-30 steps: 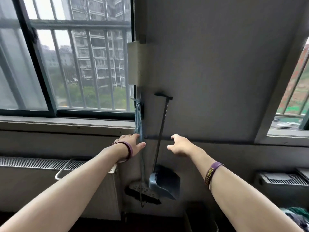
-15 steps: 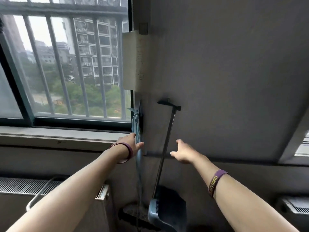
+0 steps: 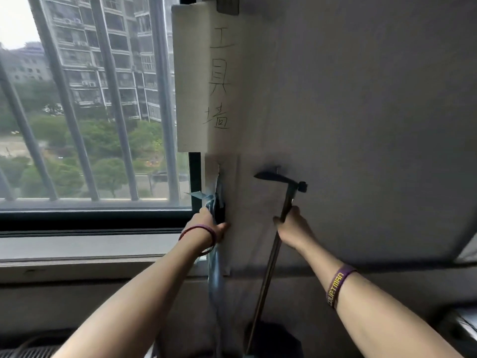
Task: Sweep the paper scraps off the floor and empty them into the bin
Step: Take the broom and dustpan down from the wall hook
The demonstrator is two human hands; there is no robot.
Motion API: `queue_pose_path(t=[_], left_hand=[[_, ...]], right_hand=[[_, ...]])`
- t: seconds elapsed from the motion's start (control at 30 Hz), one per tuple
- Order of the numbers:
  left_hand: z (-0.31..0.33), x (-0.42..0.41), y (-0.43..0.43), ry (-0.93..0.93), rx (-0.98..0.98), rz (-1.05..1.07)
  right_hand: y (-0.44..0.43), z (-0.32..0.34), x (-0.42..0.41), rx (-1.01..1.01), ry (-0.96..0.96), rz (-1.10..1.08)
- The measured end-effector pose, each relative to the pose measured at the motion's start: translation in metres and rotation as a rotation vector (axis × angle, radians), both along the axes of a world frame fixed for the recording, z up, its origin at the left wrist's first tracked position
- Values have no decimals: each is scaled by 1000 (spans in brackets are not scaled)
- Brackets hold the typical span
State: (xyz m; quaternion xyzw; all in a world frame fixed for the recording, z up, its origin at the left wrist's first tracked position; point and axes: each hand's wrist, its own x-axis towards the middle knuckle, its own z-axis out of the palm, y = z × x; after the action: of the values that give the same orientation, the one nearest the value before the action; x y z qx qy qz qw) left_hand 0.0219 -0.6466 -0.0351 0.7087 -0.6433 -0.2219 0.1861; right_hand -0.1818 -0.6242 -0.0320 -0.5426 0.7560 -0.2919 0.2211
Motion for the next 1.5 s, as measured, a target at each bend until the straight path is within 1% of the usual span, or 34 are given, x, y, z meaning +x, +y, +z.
queue_pose_path(t=[0.13,0.2,0.27,0.37,0.47,0.53,0.6,0.73,0.8,0.87,0.93,1.0,1.17,1.33,1.43,1.5], left_hand=[[0,-5,-6,-137,-85,38],[0,-10,-4,-121,-127,39],[1,-16,3,-41,-200,35],[10,-22,14,120,-369,6],[31,-27,26,275,-538,-101],[46,-36,40,333,-578,-200],[53,-49,54,403,-540,-275],[56,-83,82,382,-391,-378],[59,-101,103,443,-336,-415],[61,-118,124,489,-271,-550],[63,-136,142,453,-190,-745],[64,-156,163,412,-125,-844],[58,-216,221,438,13,-962],[47,-280,287,396,134,-1053],[40,-318,334,333,213,-1082],[35,-344,367,358,279,-1099]], right_hand=[[-10,-3,-2,-2,10,-26],[-11,-3,-3,-10,-8,-31],[-9,0,-4,-35,-13,-34],[-3,9,-8,-120,-3,-39],[8,23,-9,-193,6,-34],[20,31,-9,-226,12,-27],[34,36,-12,-228,9,-10],[71,46,-30,-236,7,0],[93,52,-43,-259,-4,15],[116,58,-58,-290,-30,40],[142,65,-74,-293,-34,51],[168,69,-92,-266,-28,42],[241,66,-150,-249,-38,-85],[321,53,-205,-213,-108,-206],[378,47,-237,-187,-137,-267],[416,44,-259,-179,-142,-307]])
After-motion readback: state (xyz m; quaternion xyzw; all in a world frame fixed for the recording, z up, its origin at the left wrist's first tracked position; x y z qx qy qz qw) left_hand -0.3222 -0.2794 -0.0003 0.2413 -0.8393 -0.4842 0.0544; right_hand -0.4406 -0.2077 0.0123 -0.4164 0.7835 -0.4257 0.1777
